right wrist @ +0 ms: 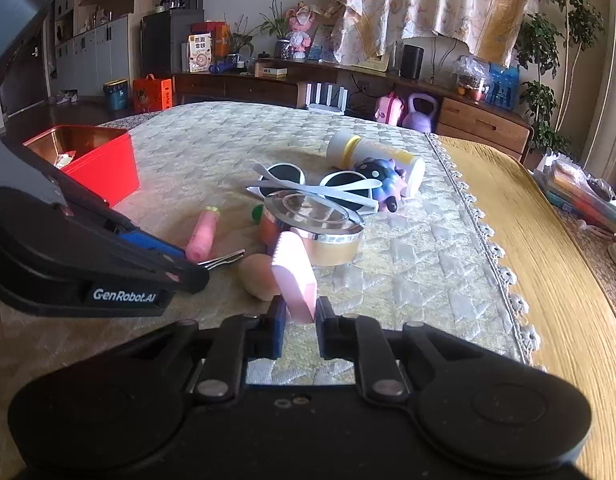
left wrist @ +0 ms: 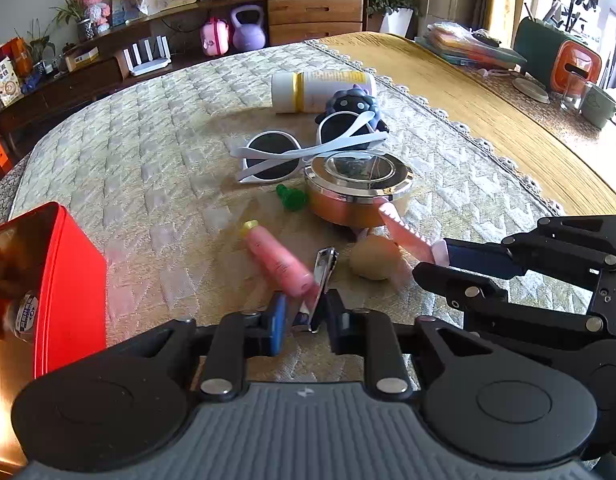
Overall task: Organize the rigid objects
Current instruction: 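Grasp the nail clipper with the left tool while the right tool grasps the pink comb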
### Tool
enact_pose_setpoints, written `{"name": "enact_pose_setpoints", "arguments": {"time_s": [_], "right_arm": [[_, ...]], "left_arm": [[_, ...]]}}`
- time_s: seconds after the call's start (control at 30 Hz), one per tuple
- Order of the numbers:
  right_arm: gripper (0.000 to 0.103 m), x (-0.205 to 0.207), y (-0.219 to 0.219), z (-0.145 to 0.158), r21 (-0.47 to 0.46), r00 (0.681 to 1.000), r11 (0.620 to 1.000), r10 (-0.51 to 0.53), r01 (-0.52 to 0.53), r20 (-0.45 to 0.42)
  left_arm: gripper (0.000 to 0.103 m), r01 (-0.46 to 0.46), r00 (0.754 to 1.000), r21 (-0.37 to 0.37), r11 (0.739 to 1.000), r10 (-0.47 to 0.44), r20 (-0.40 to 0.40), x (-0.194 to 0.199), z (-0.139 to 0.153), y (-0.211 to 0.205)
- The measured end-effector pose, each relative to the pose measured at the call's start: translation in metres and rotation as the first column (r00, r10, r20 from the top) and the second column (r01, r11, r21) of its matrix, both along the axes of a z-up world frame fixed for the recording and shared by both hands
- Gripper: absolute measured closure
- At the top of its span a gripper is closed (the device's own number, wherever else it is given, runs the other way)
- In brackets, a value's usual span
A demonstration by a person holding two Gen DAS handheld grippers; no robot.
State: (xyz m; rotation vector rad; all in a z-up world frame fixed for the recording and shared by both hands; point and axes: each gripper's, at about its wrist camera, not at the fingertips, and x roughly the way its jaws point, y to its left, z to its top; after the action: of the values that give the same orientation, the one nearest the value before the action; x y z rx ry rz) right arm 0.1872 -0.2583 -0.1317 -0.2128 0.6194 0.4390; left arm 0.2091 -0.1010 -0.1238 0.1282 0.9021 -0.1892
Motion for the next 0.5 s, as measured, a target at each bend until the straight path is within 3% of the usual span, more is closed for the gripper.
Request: {"name": "enact_pose_setpoints", "arguments": {"time_s": [0.13, 0.5], "right_arm": [[0.094, -0.002, -0.008, 0.005, 0.056, 0.999, 0.998, -0.037, 0.037, -0.015], [0.094, -0.025, -0.02, 0.019, 0.221, 0.989, 0.969, -0.089, 0.114, -0.118]], "left_arm": [[0.09, -0.004, 1.0, -0.006, 1.0, 0.004, -0.008, -0.002, 0.001, 0.001], [0.091, -0.075, 0.994, -0.123, 0.99, 0.064, -0.093, -0.018, 0.01, 0.027]]}}
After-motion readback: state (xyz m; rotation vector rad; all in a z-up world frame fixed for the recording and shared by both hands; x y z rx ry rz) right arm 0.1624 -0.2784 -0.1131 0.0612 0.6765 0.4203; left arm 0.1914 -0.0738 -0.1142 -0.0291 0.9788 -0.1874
